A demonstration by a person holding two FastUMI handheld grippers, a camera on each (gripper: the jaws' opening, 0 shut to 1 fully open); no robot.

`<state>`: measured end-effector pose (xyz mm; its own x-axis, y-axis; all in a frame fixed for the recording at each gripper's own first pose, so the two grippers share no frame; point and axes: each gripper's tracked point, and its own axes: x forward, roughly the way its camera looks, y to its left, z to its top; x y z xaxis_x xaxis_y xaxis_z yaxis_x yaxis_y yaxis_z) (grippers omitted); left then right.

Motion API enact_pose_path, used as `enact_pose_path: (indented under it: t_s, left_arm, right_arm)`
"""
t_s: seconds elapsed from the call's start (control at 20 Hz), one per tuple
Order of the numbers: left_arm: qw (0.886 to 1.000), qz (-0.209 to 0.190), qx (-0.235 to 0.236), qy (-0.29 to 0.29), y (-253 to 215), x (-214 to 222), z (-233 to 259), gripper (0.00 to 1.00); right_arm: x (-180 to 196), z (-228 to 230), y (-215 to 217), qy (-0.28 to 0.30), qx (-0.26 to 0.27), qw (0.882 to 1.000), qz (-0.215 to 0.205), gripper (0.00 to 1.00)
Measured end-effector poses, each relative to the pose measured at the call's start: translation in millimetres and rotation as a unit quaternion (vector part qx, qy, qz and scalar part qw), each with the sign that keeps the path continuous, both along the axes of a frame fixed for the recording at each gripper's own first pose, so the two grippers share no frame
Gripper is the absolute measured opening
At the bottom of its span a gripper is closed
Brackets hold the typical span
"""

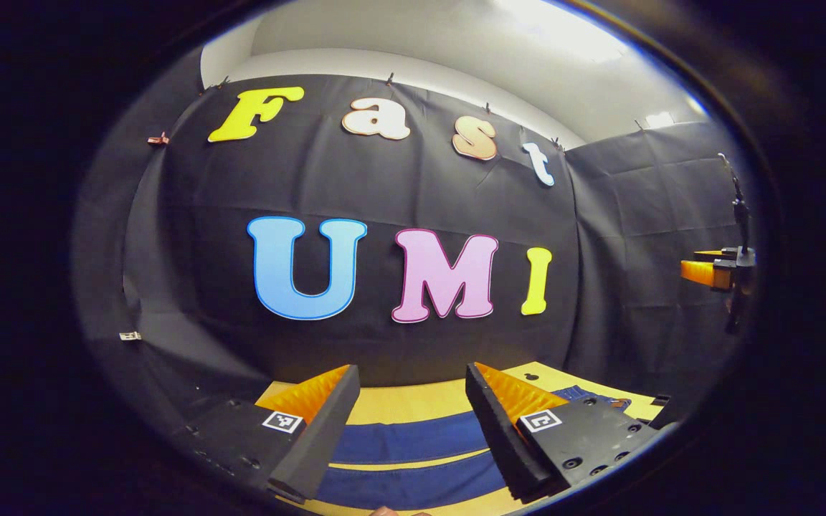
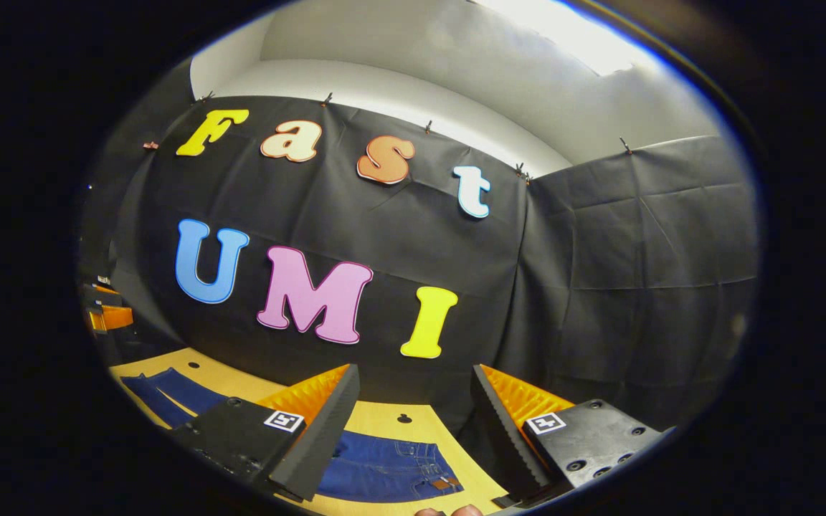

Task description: Grasp the waist and the cuffs of the jeans and fold them to make the two legs overlap; first hold the waist and fold one-third of the jeans toward the cuffs, then hold the cuffs and fold the remaining one-third in the same direction to finish folding.

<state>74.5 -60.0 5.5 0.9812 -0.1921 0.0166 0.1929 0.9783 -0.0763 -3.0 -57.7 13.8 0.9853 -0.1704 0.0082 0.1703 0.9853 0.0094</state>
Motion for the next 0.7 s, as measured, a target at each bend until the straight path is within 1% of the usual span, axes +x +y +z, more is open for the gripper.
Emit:
enact_pose_path:
  t_s: [0.15,0.25,0.3,0.35,0.5,0.6,0.7]
  left_arm:
    - [1.0,0.0,0.023,-0.005,3,-2,-4,0.94]
    - [0.999,0.013,0.051,0.013,20,-4,-20,0.94]
    - [0.998,0.019,0.056,0.024,26,-7,-28,0.95]
    - [0.997,0.026,0.058,0.035,33,-10,-37,0.96]
    - [0.996,0.038,0.068,0.05,50,-22,-50,0.96]
    - [0.994,0.037,0.09,0.055,58,-29,-59,0.96]
    - [0.992,0.027,0.115,0.053,66,-33,-67,0.96]
  right_arm:
    - [-3,-10,0,0.01,-0.022,1.0,0.004,0.96]
    - [-4,-21,0,0.017,-0.039,0.999,0.006,0.96]
    - [-2,-28,-1,0.024,-0.043,0.999,0.006,0.98]
    - [-1,-35,-1,0.033,-0.042,0.999,0.008,0.96]
    - [9,-46,5,0.046,-0.03,0.998,0.023,0.96]
    - [17,-54,5,0.056,-0.041,0.997,0.03,0.96]
    - [24,-57,10,0.055,-0.065,0.995,0.046,0.96]
